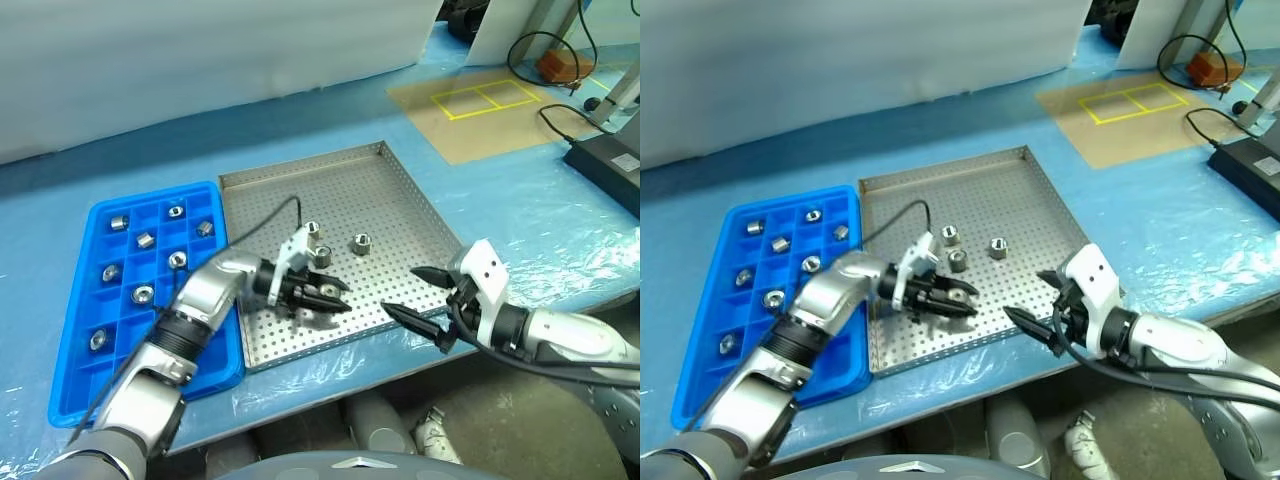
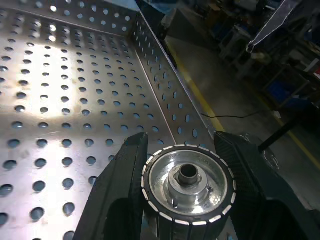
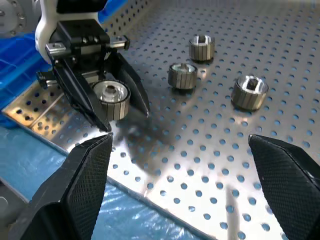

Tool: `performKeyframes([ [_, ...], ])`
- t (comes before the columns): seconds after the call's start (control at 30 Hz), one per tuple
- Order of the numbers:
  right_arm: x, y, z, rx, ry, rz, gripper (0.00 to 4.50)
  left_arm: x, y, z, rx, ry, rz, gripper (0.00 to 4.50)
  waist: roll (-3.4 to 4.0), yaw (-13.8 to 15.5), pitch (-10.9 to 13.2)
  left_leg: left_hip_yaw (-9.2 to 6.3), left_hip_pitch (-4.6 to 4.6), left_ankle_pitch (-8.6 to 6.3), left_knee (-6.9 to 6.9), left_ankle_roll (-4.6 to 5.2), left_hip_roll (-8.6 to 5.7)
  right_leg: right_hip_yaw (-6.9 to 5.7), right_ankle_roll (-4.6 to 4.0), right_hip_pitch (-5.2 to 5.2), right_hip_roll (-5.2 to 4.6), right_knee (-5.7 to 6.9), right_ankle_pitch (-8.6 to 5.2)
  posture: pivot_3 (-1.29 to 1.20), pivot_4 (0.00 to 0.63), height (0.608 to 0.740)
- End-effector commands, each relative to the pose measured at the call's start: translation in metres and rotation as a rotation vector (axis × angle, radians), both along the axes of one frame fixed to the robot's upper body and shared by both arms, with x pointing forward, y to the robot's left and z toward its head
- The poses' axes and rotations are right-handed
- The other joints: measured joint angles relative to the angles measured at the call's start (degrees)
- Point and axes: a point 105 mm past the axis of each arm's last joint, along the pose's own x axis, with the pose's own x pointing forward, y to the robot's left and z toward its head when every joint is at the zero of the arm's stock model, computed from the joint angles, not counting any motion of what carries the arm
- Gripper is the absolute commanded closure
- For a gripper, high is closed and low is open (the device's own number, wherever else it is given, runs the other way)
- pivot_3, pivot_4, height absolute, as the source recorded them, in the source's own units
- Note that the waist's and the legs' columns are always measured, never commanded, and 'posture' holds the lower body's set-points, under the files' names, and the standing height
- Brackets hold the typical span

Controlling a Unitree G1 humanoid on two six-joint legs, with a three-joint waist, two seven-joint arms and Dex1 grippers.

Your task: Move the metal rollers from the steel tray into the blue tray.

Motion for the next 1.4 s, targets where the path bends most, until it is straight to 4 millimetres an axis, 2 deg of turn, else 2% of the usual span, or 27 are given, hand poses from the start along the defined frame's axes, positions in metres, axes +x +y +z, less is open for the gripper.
performKeyframes([
  [0.03, 0.008, 0.011, 0.012, 0.047, -0.028, 0.086, 0.0, 0.006, 0.013, 0.038, -0.038, -0.126, -0.007, 2.5, 0.0, 0.24, 0.0, 0.0, 0.01, 0.0, 0.0, 0.0, -0.02, 0.0, -0.03, 0.02, -0.02, 0.0, 0.02, -0.46, 0.15, 0.74],
  [0.17, 0.024, 0.022, 0.017, 0.038, -0.053, 0.178, 0.0, 0.02, 0.036, 0.047, 0.017, -0.209, 0.058, 2.5, 0.02, 1.47, 0.03, 0.0, 0.08, 0.04, -0.08, 0.09, 0.01, -0.03, -0.08, 0.02, 0.0, 0.07, 0.05, -0.37, 0.15, 0.74],
  [0.3, 0.045, 0.04, 0.024, 0.04, -0.1, 0.293, 0.0, 0.038, 0.067, 0.057, 0.072, -0.298, 0.207, 2.5, -0.03, 3.65, 0.1, 0.01, 0.11, 0.14, -0.14, 0.15, 0.04, -0.05, -0.09, -0.03, 0.02, 0.19, 0.05, -0.25, 0.15, 0.74],
  [0.4, 0.058, 0.053, 0.025, 0.045, -0.123, 0.36, 0.0, 0.042, 0.084, 0.065, 0.081, -0.333, 0.291, 2.5, -0.1, 6.47, 0.16, 0.01, 0.15, 0.21, -0.12, 0.03, 0.1, -0.05, -0.13, -0.15, 0.03, 0.46, 0.03, -0.15, 0.15, 0.74],
  [0.43, 0.061, 0.06, 0.025, 0.05, -0.131, 0.398, 0.0, 0.041, 0.096, 0.068, 0.089, -0.346, 0.339, 2.5, -0.11, 7.64, 0.17, 0.01, 0.17, 0.22, -0.12, -0.02, 0.11, -0.05, -0.17, -0.17, 0.05, 0.55, 0.01, -0.1, 0.15, 0.74],
  [0.5, 0.066, 0.073, 0.026, 0.061, -0.142, 0.47, 0.0, 0.037, 0.117, 0.072, 0.103, -0.357, 0.418, 2.5, -0.14, 9.17, 0.18, 0.05, 0.27, 0.28, -0.1, -0.15, 0.13, -0.01, -0.22, -0.38, 0.06, 0.82, -0.02, -0.03, 0.15, 0.74],
  [0.6, 0.073, 0.086, 0.023, 0.051, -0.158, 0.547, 0.0, 0.025, 0.138, 0.07, 0.13, -0.356, 0.495, 2.5, -0.16, 12.24, 0.19, 0.05, 0.12, 0.44, -0.13, -0.41, 0.21, -0.03, -0.28, -0.73, 0.12, 1.01, -0.02, 0.03, 0.15, 0.74],
  [0.67, 0.076, 0.093, 0.023, 0.058, -0.159, 0.589, 0.0, 0.014, 0.147, 0.067, 0.141, -0.348, 0.535, 2.5, -0.2, 13.99, 0.22, 0.05, 0.05, 0.5, -0.14, -0.53, 0.24, -0.07, -0.3, -0.8, 0.12, 1.04, -0.03, 0.07, 0.15, 0.74],
  [0.8, 0.081, 0.106, 0.022, 0.05, -0.165, 0.687, 0.0, -0.023, 0.161, 0.049, 0.193, -0.295, 0.571, 2.5, -0.37, 16.26, 0.3, 0.06, -0.04, 0.44, -0.17, -0.61, 0.27, -0.21, -0.34, -0.83, 0.09, 1.09, -0.04, 0.15, 0.15, 0.74],
  [0.9, 0.084, 0.115, 0.021, 0.051, -0.162, 0.734, 0.0, -0.035, 0.171, 0.045, 0.208, -0.272, 0.633, 2.5, -0.65, 17.93, 0.46, 0.04, -0.06, 0.47, -0.17, -0.8, 0.42, -0.35, -0.46, -0.88, 0.11, 1.24, -0.12, 0.19, 0.15, 0.74],
  [0.97, 0.084, 0.123, 0.017, 0.044, -0.163, 0.773, 0.0, -0.043, 0.174, 0.041, 0.224, -0.259, 0.658, 2.5, -0.87, 18.39, 0.52, 0.02, 0.0, 0.57, -0.12, -1.0, 0.65, -0.43, -0.71, -0.94, 0.17, 1.58, -0.27, 0.22, 0.15, 0.74],
  [1.1, 0.081, 0.135, 0.016, 0.056, -0.167, 0.833, 0.0, -0.052, 0.178, 0.033, 0.254, -0.245, 0.689, 2.5, -0.84, 18.93, 0.54, -0.01, 0.06, 0.76, -0.32, -1.31, 1.0, -0.5, -0.95, -0.97, 0.2, 1.99, -0.43, 0.25, 0.15, 0.74],
  [1.3, 0.081, 0.14, 0.016, 0.062, -0.169, 0.862, 0.0, -0.062, 0.179, 0.021, 0.278, -0.217, 0.692, 2.5, -0.85, 19.08, 0.54, -0.04, 0.06, 0.87, -0.32, -1.38, 1.03, -0.54, -0.95, -0.97, 0.21, 2.08, -0.43, 0.27, 0.15, 0.74],
  [1.4, 0.081, 0.14, 0.016, 0.059, -0.174, 0.864, 0.0, -0.063, 0.187, 0.013, 0.321, -0.215, 0.707, 2.5, -0.85, 19.1, 0.54, -0.06, 0.02, 0.87, -0.35, -1.38, 1.04, -0.55, -0.97, -0.97, 0.23, 1.99, -0.45, 0.27, 0.15, 0.74],
])
